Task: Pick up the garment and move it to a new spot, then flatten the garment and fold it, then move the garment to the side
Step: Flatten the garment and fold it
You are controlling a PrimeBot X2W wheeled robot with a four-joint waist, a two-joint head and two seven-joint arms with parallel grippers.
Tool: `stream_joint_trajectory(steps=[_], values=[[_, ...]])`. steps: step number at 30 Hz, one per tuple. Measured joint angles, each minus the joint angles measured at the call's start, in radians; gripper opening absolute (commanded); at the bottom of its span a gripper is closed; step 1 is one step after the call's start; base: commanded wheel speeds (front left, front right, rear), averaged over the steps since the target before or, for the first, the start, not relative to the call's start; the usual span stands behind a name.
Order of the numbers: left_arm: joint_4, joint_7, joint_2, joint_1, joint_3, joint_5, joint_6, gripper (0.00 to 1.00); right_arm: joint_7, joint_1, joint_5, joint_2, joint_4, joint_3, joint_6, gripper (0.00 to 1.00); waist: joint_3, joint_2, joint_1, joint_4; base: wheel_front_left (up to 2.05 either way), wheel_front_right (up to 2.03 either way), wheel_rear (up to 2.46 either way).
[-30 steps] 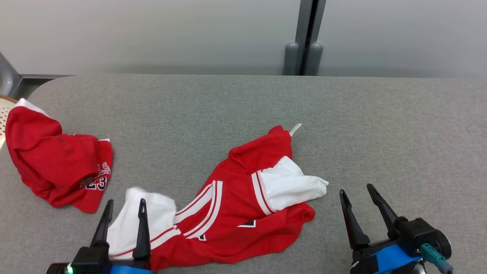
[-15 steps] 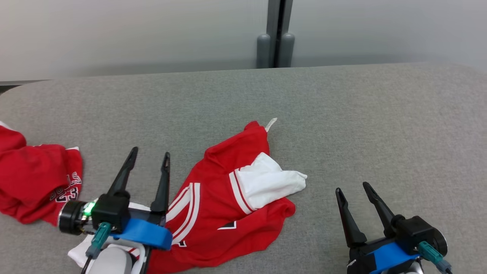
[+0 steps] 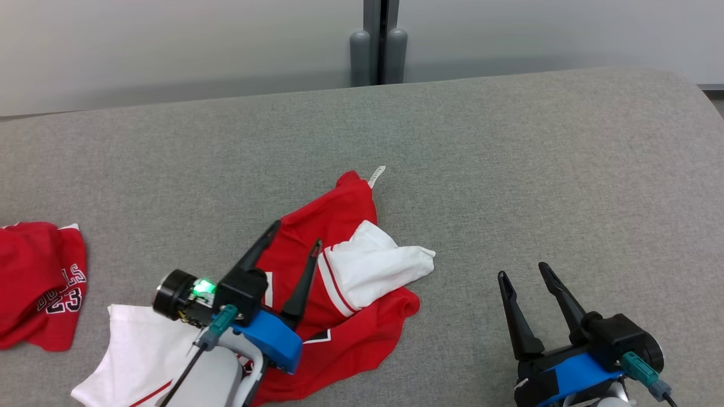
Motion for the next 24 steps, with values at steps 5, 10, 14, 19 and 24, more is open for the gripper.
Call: stream_joint_trajectory(steps=[5, 10, 14, 19, 24], values=[[0.051, 0.031, 0.006, -0.03, -0.114, -0.039, -0.005, 1.0, 0.0, -0.007, 0.0, 0.0, 0.001, 0.003, 0.0, 1.0, 0.008, 0.0, 0.0, -0.015, 0.0, 0.0, 0.0], [0.119, 0.054, 0.027, -0.071, -0.198, -0.078, -0.005, 1.0, 0.0, -0.013, 0.001, 0.0, 0.002, 0.005, 0.0, 1.0, 0.018, 0.0, 0.0, -0.027, 0.0, 0.0, 0.0], [0.186, 0.086, 0.03, -0.098, -0.238, -0.098, -0.005, 1.0, 0.0, -0.017, 0.003, 0.0, 0.002, 0.006, 0.0, 1.0, 0.024, 0.0, 0.0001, -0.037, 0.0, 0.0, 0.0], [0.245, 0.097, 0.026, -0.121, -0.291, -0.116, -0.005, 0.55, 0.0, -0.019, 0.007, 0.0, 0.003, 0.005, 0.0, 1.0, 0.027, 0.0, 0.0, -0.042, 0.0, 0.0, 0.0], [0.275, 0.068, 0.021, -0.15, -0.305, -0.132, -0.005, 0.0, 0.0, -0.019, 0.011, 0.0, 0.004, 0.003, 0.0, 1.0, 0.023, 0.0, 0.0, -0.036, 0.0, 0.0, 0.0]])
